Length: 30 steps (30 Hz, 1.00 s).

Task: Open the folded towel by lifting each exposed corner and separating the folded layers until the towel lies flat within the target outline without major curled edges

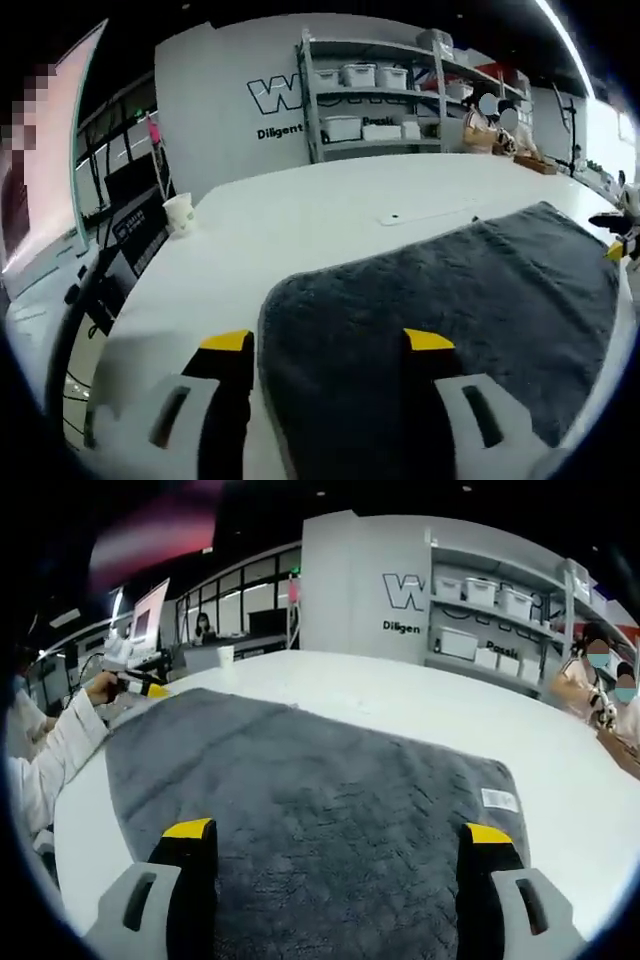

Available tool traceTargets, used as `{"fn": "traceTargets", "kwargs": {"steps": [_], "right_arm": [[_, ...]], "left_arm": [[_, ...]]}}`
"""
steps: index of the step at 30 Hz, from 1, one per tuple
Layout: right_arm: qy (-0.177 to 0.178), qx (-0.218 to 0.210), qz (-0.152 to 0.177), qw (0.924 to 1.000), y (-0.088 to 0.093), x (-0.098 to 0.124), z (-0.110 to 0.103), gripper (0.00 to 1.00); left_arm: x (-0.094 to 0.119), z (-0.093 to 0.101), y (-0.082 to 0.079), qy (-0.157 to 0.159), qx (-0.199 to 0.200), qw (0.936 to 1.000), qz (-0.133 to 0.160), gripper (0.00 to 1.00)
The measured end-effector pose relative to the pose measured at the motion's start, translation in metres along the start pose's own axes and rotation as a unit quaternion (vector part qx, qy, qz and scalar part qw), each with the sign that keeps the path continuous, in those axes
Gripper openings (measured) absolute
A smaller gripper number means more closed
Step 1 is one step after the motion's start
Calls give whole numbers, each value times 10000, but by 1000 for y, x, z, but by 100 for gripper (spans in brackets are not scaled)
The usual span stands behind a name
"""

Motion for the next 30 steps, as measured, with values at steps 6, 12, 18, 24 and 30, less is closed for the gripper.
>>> {"fn": "traceTargets", "kwargs": {"steps": [6, 12, 18, 24, 30], "right_arm": [[-13, 5, 42, 10000, -2, 2, -1, 100], [-41, 14, 109, 9999, -5, 4, -2, 100], [-87, 47, 145, 9998, -7, 4, -6, 100], [-161, 114, 175, 9997, -10, 5, -12, 100], [-223, 178, 174, 9994, -11, 4, -18, 100]], "left_arm": [[40, 28, 6, 289, 136, 9989, 347, 65], [68, 56, 25, 462, -60, 9983, 356, 75], [86, 76, 33, 677, -23, 9966, 462, 83], [99, 78, 44, 521, 47, 9972, 526, 93], [98, 76, 64, 361, 243, 9979, 485, 92]]}}
Point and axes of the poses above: the point that each gripper's makers call its tool centre point, and the gripper's own axes: x roughly backward along the fingers, z roughly to its right, y roughly out of its underside, the point moved 1 cm from there along x, roughly backward along the fingers, and after that the axes turned 2 degrees about -y, right-handed, at the moved point
